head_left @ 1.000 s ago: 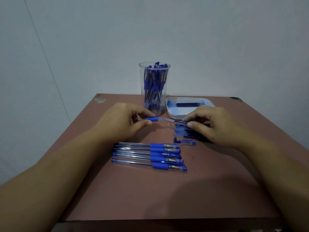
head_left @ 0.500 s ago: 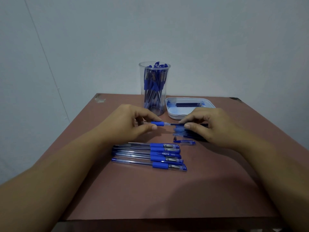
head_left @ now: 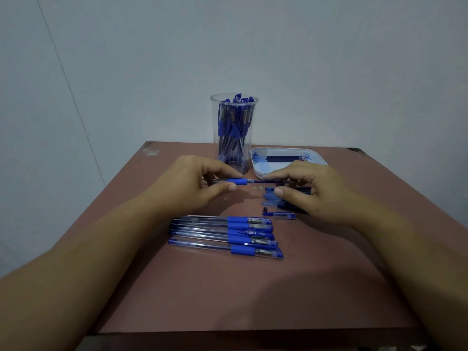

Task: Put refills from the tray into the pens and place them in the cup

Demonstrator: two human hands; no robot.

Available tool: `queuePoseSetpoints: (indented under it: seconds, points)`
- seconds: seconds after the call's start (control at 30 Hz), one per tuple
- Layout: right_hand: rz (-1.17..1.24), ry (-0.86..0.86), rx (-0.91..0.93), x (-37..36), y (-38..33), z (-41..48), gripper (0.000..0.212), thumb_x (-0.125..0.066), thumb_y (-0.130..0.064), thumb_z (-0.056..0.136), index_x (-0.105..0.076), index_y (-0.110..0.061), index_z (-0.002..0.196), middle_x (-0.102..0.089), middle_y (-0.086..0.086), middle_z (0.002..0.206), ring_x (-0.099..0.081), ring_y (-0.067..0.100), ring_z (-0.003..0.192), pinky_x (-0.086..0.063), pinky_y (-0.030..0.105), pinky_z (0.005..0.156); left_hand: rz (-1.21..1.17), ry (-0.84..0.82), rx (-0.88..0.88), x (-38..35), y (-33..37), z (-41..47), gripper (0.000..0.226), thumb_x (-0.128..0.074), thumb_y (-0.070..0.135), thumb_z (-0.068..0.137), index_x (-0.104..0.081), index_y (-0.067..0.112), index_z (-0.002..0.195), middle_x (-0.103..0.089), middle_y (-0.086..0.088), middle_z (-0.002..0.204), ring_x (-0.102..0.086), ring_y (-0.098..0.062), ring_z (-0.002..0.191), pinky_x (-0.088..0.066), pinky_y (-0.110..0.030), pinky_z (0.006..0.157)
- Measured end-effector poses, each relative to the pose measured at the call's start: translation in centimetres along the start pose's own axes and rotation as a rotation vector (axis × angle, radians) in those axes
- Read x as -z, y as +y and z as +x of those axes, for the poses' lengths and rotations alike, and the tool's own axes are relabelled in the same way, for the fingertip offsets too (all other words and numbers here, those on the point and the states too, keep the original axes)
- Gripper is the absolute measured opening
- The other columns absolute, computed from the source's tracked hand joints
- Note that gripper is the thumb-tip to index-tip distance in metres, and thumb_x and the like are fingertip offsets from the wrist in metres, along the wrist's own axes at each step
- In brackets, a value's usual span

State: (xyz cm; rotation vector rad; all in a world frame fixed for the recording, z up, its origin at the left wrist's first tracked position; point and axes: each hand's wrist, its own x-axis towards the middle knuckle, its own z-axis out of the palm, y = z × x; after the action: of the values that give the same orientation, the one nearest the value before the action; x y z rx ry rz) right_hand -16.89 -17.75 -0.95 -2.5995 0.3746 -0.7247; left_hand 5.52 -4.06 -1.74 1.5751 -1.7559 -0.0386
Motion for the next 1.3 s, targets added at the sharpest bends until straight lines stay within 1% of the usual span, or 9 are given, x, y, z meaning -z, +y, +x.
queuePoseSetpoints:
  seconds: [0.07, 0.17, 0.27, 0.43, 0.63, 0.77, 0.9, 1.07, 1.3]
  points:
    - [0.004, 0.053, -0.018, 0.3, 0.1, -0.1, 0.031, -0.069, -0.026, 0.088, -0.061, -0.040, 0.114, -0.062, -0.014, 0.095, -0.059, 0.006, 0.088, -0.046, 0.014, 0.078, 0.001, 0.018, -0.002, 0.0, 0.0, 0.1, 0.026, -0.074, 0.026, 0.084, -0.068, 0.044, 0.102, -0.065, 0.033, 0.074, -0.057, 0.003, 0.063, -0.042, -0.009, 0.059]
    - [0.043, 0.135, -0.036, 0.5, 0.0, -0.1, 0.020, -0.071, -0.014, 0.086, -0.061, -0.028, 0.096, -0.061, -0.005, 0.083, -0.055, 0.005, 0.075, -0.044, 0.010, 0.068, 0.003, 0.018, -0.003, 0.0, 0.0, 0.1, 0.027, -0.074, 0.028, 0.084, -0.067, 0.046, 0.102, -0.068, 0.027, 0.077, -0.059, 0.001, 0.067, -0.044, -0.012, 0.060]
    - [0.021, 0.115, -0.019, 0.0, 0.0, 0.2, 0.019, -0.070, -0.013, 0.087, -0.063, -0.032, 0.087, -0.064, -0.012, 0.081, -0.058, 0.004, 0.078, -0.045, 0.012, 0.069, -0.002, 0.004, 0.001, 0.0, 0.0, 0.1, 0.026, -0.073, 0.029, 0.084, -0.067, 0.046, 0.102, -0.070, 0.021, 0.085, -0.061, -0.001, 0.071, -0.046, -0.012, 0.062]
    - [0.003, 0.064, -0.001, -0.5, 0.2, 0.2, 0.025, -0.064, -0.020, 0.092, -0.068, -0.041, 0.105, -0.062, -0.021, 0.091, -0.060, 0.006, 0.090, -0.048, 0.023, 0.078, -0.014, -0.010, 0.010, -0.1, 0.0, 0.1, 0.025, -0.073, 0.030, 0.084, -0.069, 0.045, 0.103, -0.073, 0.017, 0.091, -0.067, -0.006, 0.081, -0.053, -0.018, 0.069]
    - [0.017, -0.019, 0.012, -0.9, -0.4, 0.2, 0.042, -0.058, -0.019, 0.095, -0.051, -0.056, 0.115, -0.057, -0.014, 0.094, -0.053, 0.004, 0.091, -0.040, 0.012, 0.079, -0.027, -0.015, -0.008, -0.3, 0.2, 0.0, 0.024, -0.072, 0.031, 0.084, -0.068, 0.046, 0.102, -0.072, 0.015, 0.085, -0.065, -0.006, 0.075, -0.050, -0.015, 0.064]
    - [-0.082, -0.014, -0.035, -0.6, 0.0, 0.4, 0.032, -0.063, -0.024, 0.091, -0.054, -0.054, 0.099, -0.055, -0.018, 0.098, -0.050, 0.002, 0.097, -0.042, 0.021, 0.084, -0.012, 0.006, -0.013, 0.0, 0.0, 0.1, 0.027, -0.072, 0.032, 0.084, -0.065, 0.051, 0.101, -0.071, 0.021, 0.086, -0.065, -0.004, 0.076, -0.050, -0.015, 0.065]
    - [-0.115, -0.103, -0.068, -0.8, 0.2, 0.5, 0.009, -0.067, -0.038, 0.087, -0.067, -0.046, 0.091, -0.052, -0.018, 0.097, -0.045, 0.000, 0.101, -0.037, 0.018, 0.084, 0.008, 0.030, -0.012, 0.0, -0.3, 0.2, 0.024, -0.074, 0.029, 0.084, -0.071, 0.041, 0.104, -0.068, 0.027, 0.081, -0.065, -0.003, 0.074, -0.047, -0.011, 0.064]
    - [-0.164, -0.150, -0.078, -1.4, 0.0, 0.7, 0.006, -0.068, -0.044, 0.084, -0.071, -0.041, 0.088, -0.053, -0.016, 0.095, -0.043, 0.001, 0.099, -0.036, 0.018, 0.082, 0.024, 0.045, -0.012, -0.1, -0.7, 0.3, 0.023, -0.074, 0.030, 0.084, -0.071, 0.040, 0.105, -0.071, 0.020, 0.083, -0.065, -0.006, 0.073, -0.053, -0.022, 0.066]
    - [0.085, 0.164, -0.118, -0.8, -0.5, 0.8, 0.017, -0.063, -0.020, 0.092, -0.063, -0.035, 0.083, -0.068, -0.015, 0.076, -0.063, -0.001, 0.073, -0.048, 0.014, 0.068, 0.022, 0.055, 0.005, 0.1, -0.7, 0.3, 0.024, -0.074, 0.028, 0.084, -0.072, 0.038, 0.106, -0.072, 0.020, 0.089, -0.067, -0.006, 0.077, -0.055, -0.029, 0.071]
